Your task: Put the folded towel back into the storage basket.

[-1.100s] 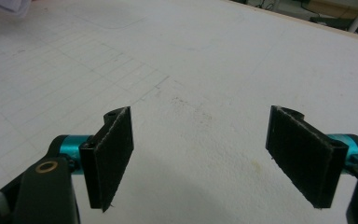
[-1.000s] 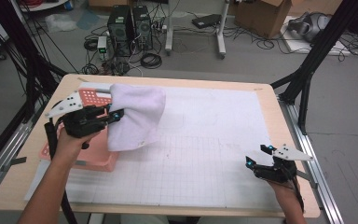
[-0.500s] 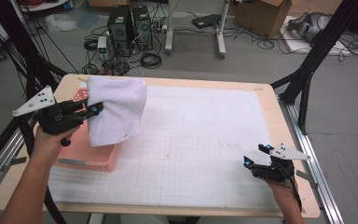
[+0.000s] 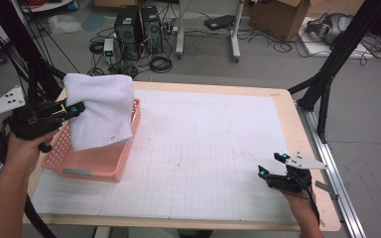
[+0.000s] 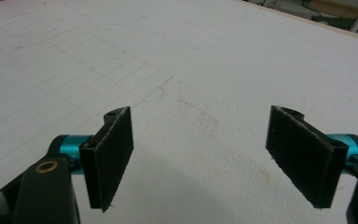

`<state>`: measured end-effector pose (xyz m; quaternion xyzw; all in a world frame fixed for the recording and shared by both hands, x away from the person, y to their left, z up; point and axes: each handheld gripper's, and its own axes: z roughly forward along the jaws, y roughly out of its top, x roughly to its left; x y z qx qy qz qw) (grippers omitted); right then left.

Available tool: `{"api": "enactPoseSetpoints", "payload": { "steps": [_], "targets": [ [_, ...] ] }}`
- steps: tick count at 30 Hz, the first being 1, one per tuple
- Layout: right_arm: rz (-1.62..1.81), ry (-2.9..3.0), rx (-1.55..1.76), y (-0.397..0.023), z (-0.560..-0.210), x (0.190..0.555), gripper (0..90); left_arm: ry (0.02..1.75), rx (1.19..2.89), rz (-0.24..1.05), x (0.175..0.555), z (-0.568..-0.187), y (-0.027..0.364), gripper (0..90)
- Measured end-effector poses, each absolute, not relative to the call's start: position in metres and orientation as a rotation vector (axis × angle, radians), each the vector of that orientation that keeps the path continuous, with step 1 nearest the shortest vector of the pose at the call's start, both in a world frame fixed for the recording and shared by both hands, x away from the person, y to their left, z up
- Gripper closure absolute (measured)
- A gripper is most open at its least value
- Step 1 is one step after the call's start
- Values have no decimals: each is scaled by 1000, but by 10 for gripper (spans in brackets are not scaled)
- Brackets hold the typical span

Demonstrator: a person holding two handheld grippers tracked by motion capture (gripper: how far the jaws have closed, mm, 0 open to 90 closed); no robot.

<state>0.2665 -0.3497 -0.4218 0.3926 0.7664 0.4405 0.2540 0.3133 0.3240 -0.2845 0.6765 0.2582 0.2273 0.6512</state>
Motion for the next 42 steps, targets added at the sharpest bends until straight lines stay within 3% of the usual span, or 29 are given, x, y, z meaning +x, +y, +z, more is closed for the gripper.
{"api": "enactPoseSetpoints", "payload": {
  "steps": [11, 42],
  "targets": [
    [1172, 2109, 1055, -342, -426, 269, 220, 617, 1552, 530, 308, -292, 347, 757],
    [1153, 2118, 1037, -336, -425, 269, 220, 734, 1654, 363, 342, -361, 345, 755]
  ]
}}
